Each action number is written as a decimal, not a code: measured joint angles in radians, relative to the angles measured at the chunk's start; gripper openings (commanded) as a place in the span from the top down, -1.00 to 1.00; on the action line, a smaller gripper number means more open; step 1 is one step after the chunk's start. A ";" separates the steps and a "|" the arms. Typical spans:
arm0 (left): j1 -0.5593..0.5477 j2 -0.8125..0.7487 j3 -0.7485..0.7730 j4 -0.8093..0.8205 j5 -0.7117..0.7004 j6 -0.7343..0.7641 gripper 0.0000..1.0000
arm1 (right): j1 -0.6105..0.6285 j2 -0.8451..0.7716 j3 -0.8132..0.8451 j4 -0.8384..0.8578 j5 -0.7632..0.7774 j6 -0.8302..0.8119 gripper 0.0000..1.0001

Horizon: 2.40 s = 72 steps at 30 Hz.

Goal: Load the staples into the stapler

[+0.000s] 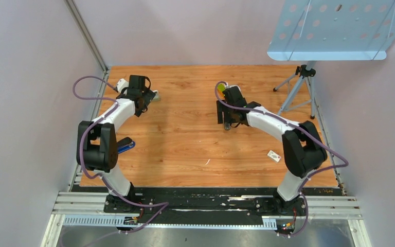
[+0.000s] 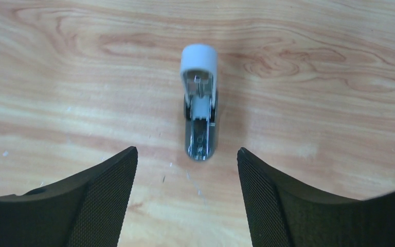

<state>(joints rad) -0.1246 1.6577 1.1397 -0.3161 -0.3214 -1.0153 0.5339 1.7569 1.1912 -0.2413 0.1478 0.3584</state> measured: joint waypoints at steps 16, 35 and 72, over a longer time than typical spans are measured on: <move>0.045 0.314 0.176 0.143 0.012 -0.013 -0.40 | 0.000 -0.282 -0.075 -0.069 -0.167 0.015 -0.53; 0.064 0.405 0.248 0.153 0.076 -0.036 0.07 | 0.000 -0.298 -0.074 -0.074 -0.192 -0.015 -0.53; -0.172 0.001 -0.321 0.279 0.530 0.183 0.29 | 0.264 -0.222 -0.112 0.097 -0.190 0.028 -0.13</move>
<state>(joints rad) -0.2962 1.6588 0.8185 -0.0372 0.2089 -0.8326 0.7979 1.5349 1.0790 -0.1448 -0.0425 0.3866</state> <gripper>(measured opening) 0.282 0.614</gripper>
